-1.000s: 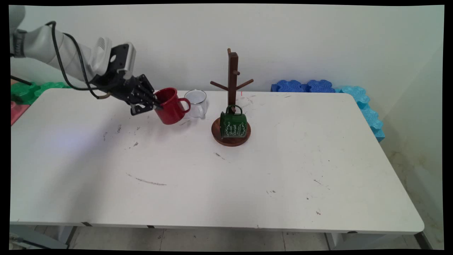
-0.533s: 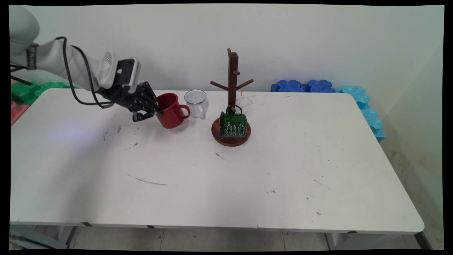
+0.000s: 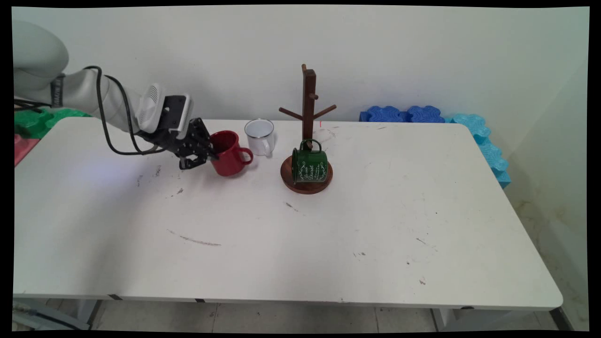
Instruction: Place the picked object on the table
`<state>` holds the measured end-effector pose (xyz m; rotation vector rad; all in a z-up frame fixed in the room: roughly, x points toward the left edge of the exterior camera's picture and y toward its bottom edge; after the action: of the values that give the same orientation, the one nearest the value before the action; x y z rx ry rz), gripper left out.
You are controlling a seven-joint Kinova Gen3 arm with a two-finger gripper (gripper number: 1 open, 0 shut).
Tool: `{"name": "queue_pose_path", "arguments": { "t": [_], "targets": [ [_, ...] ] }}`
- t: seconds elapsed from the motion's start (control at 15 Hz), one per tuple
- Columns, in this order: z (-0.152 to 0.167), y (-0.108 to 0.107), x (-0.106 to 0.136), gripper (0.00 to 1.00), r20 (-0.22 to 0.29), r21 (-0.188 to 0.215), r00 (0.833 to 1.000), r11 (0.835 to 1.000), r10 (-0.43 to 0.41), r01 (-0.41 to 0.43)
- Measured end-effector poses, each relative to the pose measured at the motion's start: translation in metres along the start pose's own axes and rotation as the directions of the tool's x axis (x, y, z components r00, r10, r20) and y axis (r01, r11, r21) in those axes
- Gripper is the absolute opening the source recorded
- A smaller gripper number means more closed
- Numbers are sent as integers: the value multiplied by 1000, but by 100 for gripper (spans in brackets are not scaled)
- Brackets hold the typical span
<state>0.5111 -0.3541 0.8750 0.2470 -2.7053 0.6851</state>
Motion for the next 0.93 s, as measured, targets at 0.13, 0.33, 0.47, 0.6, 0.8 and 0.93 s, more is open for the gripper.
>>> {"name": "queue_pose_path", "arguments": {
  "t": [0.13, 0.33, 0.47, 0.6, 0.8, 0.93],
  "targets": [
    [5, 3, -2, 0, 5, 0, 1000, 1000, 13, -13],
    [10, 6, -3, 0, 10, -1, 1000, 1000, 24, -24],
    [13, 8, -5, 0, 13, -2, 999, 1000, 31, -31],
    [15, 10, -5, 0, 15, -4, 999, 999, 36, -36],
    [19, 14, -6, 100, 18, -5, 999, 999, 45, -45],
    [20, 16, -8, 100, 20, -4, 999, 999, 49, -49]
  ]
}}
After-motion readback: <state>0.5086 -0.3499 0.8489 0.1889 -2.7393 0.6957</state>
